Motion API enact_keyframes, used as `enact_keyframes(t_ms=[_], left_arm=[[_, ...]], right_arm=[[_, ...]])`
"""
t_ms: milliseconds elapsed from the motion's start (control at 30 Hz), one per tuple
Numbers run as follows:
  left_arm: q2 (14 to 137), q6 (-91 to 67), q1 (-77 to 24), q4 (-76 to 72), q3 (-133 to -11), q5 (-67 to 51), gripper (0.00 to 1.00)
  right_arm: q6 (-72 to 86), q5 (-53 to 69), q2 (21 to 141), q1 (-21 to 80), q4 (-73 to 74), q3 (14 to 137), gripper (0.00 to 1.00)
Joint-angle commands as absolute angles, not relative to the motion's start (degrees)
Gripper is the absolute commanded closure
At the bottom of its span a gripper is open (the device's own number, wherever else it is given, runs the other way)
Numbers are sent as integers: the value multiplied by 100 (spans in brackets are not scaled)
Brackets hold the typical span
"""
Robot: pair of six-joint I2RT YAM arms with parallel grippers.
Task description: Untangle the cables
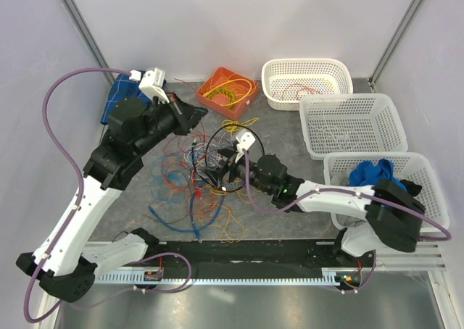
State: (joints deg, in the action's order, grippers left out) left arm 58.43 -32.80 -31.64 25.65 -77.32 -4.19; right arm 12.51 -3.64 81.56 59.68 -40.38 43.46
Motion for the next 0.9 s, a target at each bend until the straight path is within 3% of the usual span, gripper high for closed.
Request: enact_keyframes(t_ms=[0, 167, 267, 300, 333, 367, 433, 567, 700, 733, 800, 833, 867], left_arm=[[5801, -3472, -3164, 2461, -7893, -642, 98], [5713, -3445, -3164, 2461, -7831, -650, 98], [5643, -3428, -3164, 2461, -7787, -624, 98], [5616, -3410, -3164, 2470, -7770, -607, 98], [5581, -3393, -3164, 2470, -7743, -580, 98], [5529, -3358, -3155, 2470, -7726, -510, 98], [5485, -3340, -3155, 2487, -7656, -422, 98], [5397, -3445, -3155, 2461, -7410, -176, 98], [5335, -3586, -3146, 2461, -7006, -26, 97], [5318, -3664, -3146, 2487, -6935, 191, 68], [5195, -3726, -3146, 2566, -6716, 307, 37], [5142, -3848, -3146, 2584, -6637, 421, 1], [5063, -3884, -3146, 2584, -6549, 448, 0]], right_arm=[[1028, -747, 8902, 5977, -5175, 4850, 11], [1221, -853, 9605, 5968, -5826, 5168, 21], [1362, -791, 9712, 5968, -6204, 5203, 45], [1371, -791, 9686, 5968, -6222, 5177, 63], [1388, -800, 9651, 5968, -6214, 5142, 69], [1397, -809, 9511, 5968, -6205, 5089, 82], [1424, -957, 9135, 5968, -5986, 4922, 96], [1564, -1300, 8211, 5968, -4884, 4755, 100], [1486, -1949, 7568, 5976, -2904, 5685, 100], [1433, -2134, 7419, 5959, -2561, 5878, 100], [1241, -2521, 7357, 5968, -1427, 6616, 100], [1170, -2940, 7296, 5968, -1172, 6810, 100], [1091, -3118, 7278, 5959, -821, 7142, 100]])
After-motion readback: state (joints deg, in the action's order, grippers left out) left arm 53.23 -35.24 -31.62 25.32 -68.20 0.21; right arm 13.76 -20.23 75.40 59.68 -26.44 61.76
